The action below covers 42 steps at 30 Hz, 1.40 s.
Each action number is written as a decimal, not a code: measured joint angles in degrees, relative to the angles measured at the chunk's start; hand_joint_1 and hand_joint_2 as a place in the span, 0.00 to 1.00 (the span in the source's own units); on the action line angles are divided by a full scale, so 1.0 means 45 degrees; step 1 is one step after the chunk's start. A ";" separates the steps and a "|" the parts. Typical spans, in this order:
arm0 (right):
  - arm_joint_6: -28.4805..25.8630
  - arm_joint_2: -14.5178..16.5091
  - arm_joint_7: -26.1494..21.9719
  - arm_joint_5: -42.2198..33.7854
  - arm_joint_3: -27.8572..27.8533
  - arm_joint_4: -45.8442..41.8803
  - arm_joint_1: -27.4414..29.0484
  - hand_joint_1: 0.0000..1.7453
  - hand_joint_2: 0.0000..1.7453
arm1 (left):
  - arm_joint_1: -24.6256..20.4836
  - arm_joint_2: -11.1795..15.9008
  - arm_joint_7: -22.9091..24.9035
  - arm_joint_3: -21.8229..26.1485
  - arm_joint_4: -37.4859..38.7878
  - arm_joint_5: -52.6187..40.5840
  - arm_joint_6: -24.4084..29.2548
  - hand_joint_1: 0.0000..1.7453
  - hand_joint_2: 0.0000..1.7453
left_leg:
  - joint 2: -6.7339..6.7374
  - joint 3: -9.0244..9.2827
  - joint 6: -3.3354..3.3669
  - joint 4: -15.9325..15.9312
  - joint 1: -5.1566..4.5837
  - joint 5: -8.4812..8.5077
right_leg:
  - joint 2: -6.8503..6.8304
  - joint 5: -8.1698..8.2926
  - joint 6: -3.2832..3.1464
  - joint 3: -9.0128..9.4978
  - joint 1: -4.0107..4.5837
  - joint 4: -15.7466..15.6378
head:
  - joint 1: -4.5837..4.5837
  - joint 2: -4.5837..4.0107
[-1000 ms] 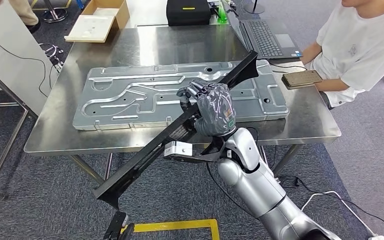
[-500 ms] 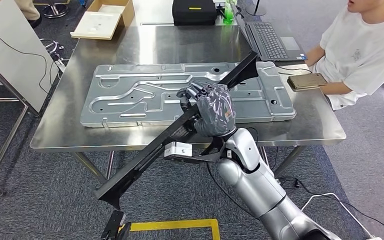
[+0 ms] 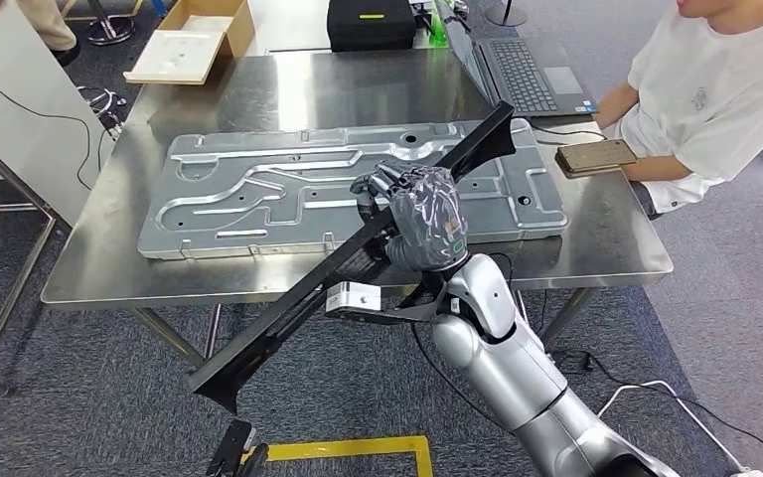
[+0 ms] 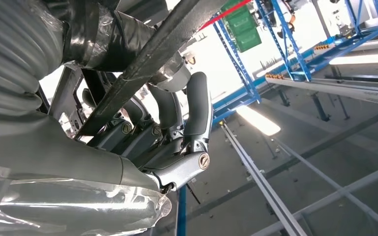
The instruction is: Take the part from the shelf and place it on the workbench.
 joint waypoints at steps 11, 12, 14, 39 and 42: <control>-0.0015 -0.0007 0.0000 0.0001 0.0000 0.0018 -0.0018 1.00 1.00 | -0.0043 -0.0006 -0.0029 0.0000 0.0000 0.0041 -0.0005 0.00 0.00 | 0.0004 0.1122 0.0536 -0.2373 -0.0028 0.0727 | -0.0003 -0.1412 0.0602 -0.1343 -0.0059 0.2745 | 0.0005 0.0000; -0.0015 -0.0013 0.0000 0.0001 0.0000 0.0036 0.0006 1.00 1.00 | -0.0034 -0.0006 -0.0029 0.0000 0.0000 0.0040 -0.0005 0.00 0.00 | 0.0002 0.1124 0.0538 -0.2362 -0.0027 0.0713 | -0.0006 -0.1541 0.0644 -0.1690 -0.0095 0.3342 | 0.0007 0.0000; -0.0015 -0.0027 0.0000 0.0001 0.0000 0.0063 0.0031 1.00 1.00 | -0.0015 -0.0010 -0.0029 0.0000 0.0000 0.0039 -0.0005 0.00 0.00 | -0.0011 0.1135 0.0512 -0.2318 -0.0017 0.0662 | -0.0012 -0.1102 0.0690 -0.1750 -0.0162 0.3213 | 0.0007 0.0000; -0.0044 0.0004 -0.0067 0.0021 0.0000 0.0141 -0.0175 1.00 1.00 | -0.0059 -0.0041 -0.0146 -0.0018 0.0000 0.0044 -0.0039 0.00 0.00 | -0.0001 0.1084 0.0494 -0.2411 -0.0060 0.0786 | 0.0025 -0.0688 0.0550 -0.0066 -0.0009 0.0711 | 0.0002 0.0000; -0.0053 -0.0017 -0.0073 0.0021 0.0000 0.0163 -0.0140 1.00 1.00 | -0.0077 -0.0047 -0.0151 -0.0019 0.0000 0.0046 -0.0039 0.00 0.00 | 0.0008 0.1178 0.0609 -0.2425 -0.0056 0.0693 | 0.0022 -0.1544 0.0681 -0.1407 -0.0098 0.3026 | 0.0002 0.0000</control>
